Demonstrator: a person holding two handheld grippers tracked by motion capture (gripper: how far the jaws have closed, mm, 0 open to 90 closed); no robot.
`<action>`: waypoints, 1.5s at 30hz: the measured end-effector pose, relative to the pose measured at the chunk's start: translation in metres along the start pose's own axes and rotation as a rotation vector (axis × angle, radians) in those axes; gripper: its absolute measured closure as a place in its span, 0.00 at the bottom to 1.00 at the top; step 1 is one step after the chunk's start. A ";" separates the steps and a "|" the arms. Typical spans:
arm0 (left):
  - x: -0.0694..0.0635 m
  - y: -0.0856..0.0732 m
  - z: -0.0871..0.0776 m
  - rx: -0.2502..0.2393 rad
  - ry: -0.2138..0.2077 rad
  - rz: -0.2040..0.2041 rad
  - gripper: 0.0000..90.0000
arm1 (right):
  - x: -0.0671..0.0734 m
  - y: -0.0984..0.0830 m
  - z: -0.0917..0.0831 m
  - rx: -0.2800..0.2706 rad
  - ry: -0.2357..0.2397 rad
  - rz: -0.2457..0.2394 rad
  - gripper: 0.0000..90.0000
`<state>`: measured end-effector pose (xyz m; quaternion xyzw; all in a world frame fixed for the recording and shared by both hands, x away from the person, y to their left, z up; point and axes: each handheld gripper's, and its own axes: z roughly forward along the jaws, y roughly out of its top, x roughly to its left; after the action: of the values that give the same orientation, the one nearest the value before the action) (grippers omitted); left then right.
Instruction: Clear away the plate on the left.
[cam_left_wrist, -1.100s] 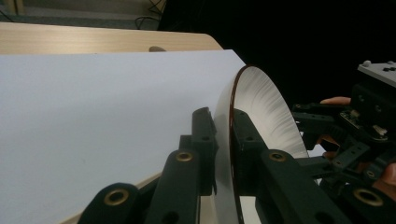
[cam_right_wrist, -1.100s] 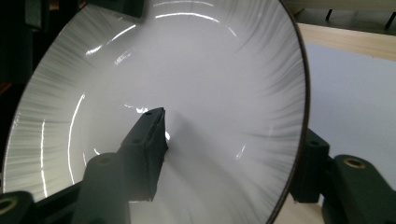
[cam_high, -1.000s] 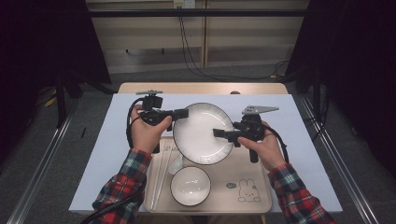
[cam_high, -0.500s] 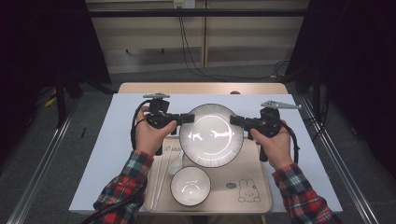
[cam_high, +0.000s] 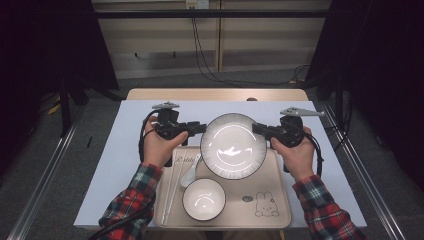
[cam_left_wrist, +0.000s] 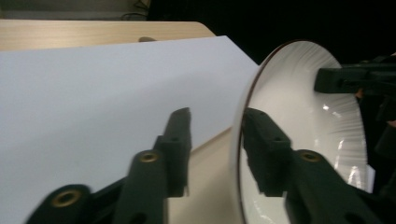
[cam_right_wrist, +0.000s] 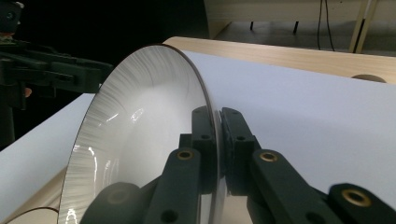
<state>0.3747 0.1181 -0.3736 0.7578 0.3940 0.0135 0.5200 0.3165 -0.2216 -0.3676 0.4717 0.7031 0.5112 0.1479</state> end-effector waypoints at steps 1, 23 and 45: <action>0.000 -0.001 -0.002 -0.005 0.021 0.006 0.58 | -0.001 -0.001 -0.001 0.001 -0.007 -0.003 0.95; 0.024 -0.037 -0.037 -0.073 0.152 0.109 0.16 | -0.020 -0.019 -0.005 0.040 -0.068 0.040 0.95; 0.034 -0.067 -0.065 -0.142 0.197 0.105 0.11 | -0.028 -0.023 -0.008 0.042 -0.069 0.062 0.95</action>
<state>0.3312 0.1992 -0.4111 0.7335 0.4009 0.1428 0.5299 0.3129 -0.2496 -0.3917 0.5136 0.6932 0.4841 0.1461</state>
